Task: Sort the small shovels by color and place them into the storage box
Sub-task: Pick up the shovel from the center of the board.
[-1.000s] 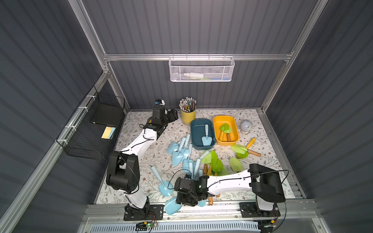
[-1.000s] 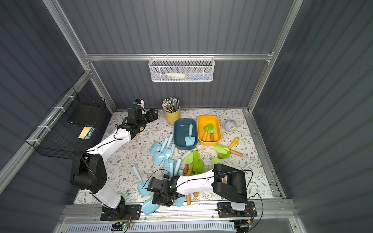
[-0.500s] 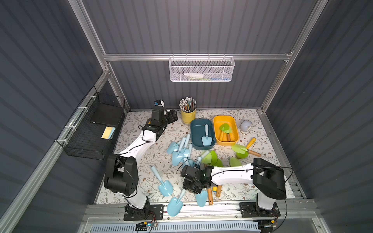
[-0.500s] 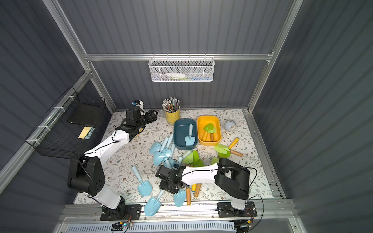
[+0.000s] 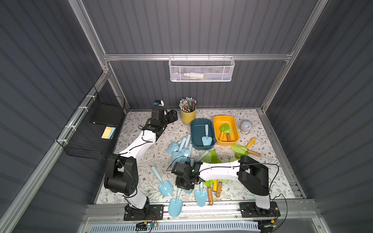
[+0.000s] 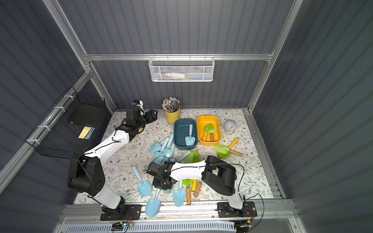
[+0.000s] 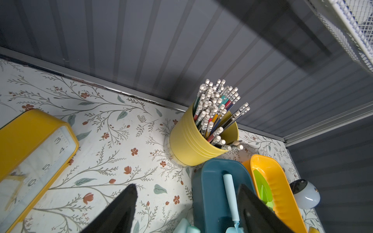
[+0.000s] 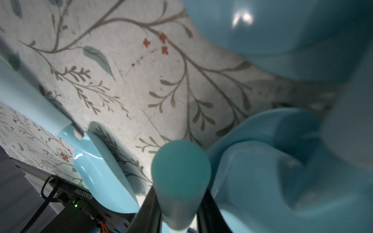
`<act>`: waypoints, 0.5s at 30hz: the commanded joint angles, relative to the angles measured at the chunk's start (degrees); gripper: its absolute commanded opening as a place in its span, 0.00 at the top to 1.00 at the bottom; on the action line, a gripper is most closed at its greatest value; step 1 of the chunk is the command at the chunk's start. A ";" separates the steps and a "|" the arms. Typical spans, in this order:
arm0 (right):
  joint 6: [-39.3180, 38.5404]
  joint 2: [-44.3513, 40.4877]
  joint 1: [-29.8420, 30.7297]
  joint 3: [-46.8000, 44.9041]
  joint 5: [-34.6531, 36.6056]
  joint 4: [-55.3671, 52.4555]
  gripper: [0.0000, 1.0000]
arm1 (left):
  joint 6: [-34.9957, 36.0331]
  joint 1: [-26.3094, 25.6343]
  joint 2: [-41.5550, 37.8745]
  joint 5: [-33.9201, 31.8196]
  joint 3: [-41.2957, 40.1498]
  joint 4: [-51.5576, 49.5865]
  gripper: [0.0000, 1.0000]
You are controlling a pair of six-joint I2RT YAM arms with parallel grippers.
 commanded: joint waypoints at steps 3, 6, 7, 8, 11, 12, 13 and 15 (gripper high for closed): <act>-5.89 -2.58 -2.79 1.14 1.46 -2.37 1.00 | 1.34 -0.40 -1.38 0.54 -0.72 -0.04 0.19; -9.27 -6.24 -4.65 2.31 3.25 -4.15 1.00 | 1.53 -0.40 -1.25 0.53 -1.04 0.07 0.18; -10.33 -7.46 -5.48 2.48 3.84 -4.99 1.00 | 1.49 -0.40 -1.22 0.59 -1.17 0.17 0.18; -11.29 -9.00 -6.51 2.66 4.31 -5.93 1.00 | 1.53 -0.40 -1.23 0.62 -1.32 0.33 0.18; -14.69 -13.15 -11.06 2.67 4.33 -7.88 1.00 | 1.01 -0.40 -1.25 0.88 -1.76 0.81 0.18; -16.17 -14.44 -13.00 2.82 4.14 -8.58 1.00 | 0.71 -0.39 -1.25 0.80 -1.94 1.04 0.17; -17.77 -15.25 -15.13 3.20 3.81 -9.51 1.00 | 0.39 -0.40 -1.34 0.63 -2.13 1.42 0.17; -22.26 -16.25 -20.48 5.51 3.08 -12.41 1.00 | 0.19 -0.40 -1.10 0.25 -2.34 2.33 0.17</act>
